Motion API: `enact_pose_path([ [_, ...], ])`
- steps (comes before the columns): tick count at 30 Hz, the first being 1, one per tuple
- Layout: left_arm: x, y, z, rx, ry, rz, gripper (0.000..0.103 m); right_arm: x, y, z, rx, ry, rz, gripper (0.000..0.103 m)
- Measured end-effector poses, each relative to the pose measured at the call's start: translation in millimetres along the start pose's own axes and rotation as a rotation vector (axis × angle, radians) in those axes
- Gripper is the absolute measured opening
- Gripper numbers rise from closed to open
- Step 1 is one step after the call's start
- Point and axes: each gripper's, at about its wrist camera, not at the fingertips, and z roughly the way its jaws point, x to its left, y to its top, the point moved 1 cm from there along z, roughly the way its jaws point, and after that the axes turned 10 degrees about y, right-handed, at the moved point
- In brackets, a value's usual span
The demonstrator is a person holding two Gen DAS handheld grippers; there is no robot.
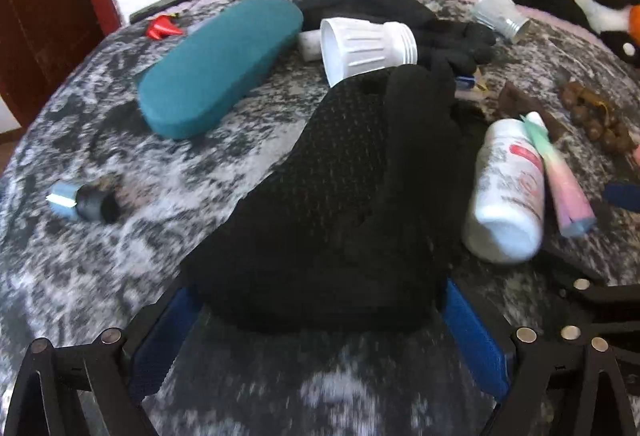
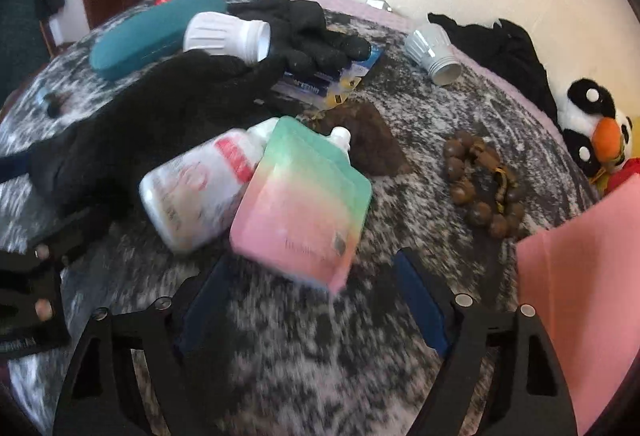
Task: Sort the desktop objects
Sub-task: 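Grasp the black glove with the left gripper while the right grasps the pink-green pouch, then carry the glove and pouch into the pink box and open both grippers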
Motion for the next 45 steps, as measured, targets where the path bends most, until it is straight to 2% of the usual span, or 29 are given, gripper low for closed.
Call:
enact_pose_path([
  [3,2.5,6.8,16.3,0.018,0.001,-0.019,0.097,-5.1,11.8,11.3,-0.011,-0.01,0.046,0.083],
  [5,4.8,11.2,23.3,0.018,-0.008,-0.033,0.097,-10.3,17.8,16.8,-0.013,0.002,0.086,0.077],
  [7,5.5,15.8,28.0,0.007,-0.007,-0.04,0.098,-12.9,21.8,18.8,-0.015,0.013,0.101,0.061],
  [8,5.7,18.2,30.4,0.003,-0.006,-0.045,0.098,-13.2,23.3,18.6,-0.016,0.011,0.096,0.06],
  [10,5.9,22.9,34.4,-0.004,-0.006,-0.06,0.098,-12.3,24.9,16.5,-0.022,-0.008,0.071,0.046],
  [12,5.9,27.2,37.5,-0.006,-0.012,-0.081,0.098,-11.6,24.4,11.4,-0.029,-0.014,0.057,0.04],
  [14,4.6,31.4,35.5,-0.019,-0.041,-0.082,0.07,-14.3,23.0,2.9,-0.037,-0.003,0.06,0.034],
  [15,4.4,33.7,33.6,-0.021,-0.052,-0.079,0.037,-17.2,22.7,-2.4,-0.044,-0.001,0.064,0.028],
  [16,4.3,36.1,31.7,-0.021,-0.062,-0.077,0.017,-20.1,22.4,-7.7,-0.052,0.001,0.068,0.026],
  [17,6.4,37.6,30.1,-0.015,-0.095,-0.091,0.016,-24.9,21.7,-12.1,-0.056,0.014,0.084,0.025],
  [21,12.7,36.7,15.5,-0.012,-0.122,-0.121,0.015,-42.7,16.0,-27.4,-0.068,0.069,0.14,0.021],
  [26,19.1,36.5,-29.1,-0.081,-0.123,-0.135,0.015,-54.9,6.2,-52.9,-0.089,0.123,0.164,0.02],
  [32,24.8,30.7,-85.3,-0.148,-0.14,-0.147,0.015,-54.8,-3.8,-101.8,-0.163,0.157,0.162,0.018],
  [33,25.1,29.4,-94.0,-0.159,-0.144,-0.147,0.015,-53.5,-5.6,-109.6,-0.174,0.164,0.159,0.013],
  [34,24.5,27.8,-103.1,-0.169,-0.148,-0.142,0.015,-52.1,-7.9,-118.5,-0.184,0.171,0.153,0.001],
  [41,19.7,19.2,-154.2,-0.219,-0.17,-0.127,0.015,-38.5,-25.8,-179.1,-0.27,0.202,0.098,0.001],
  [45,15.1,17.4,-175.3,-0.241,-0.191,-0.126,0.015,-43.1,-34.9,-202.7,-0.303,0.247,0.121,0.0],
])
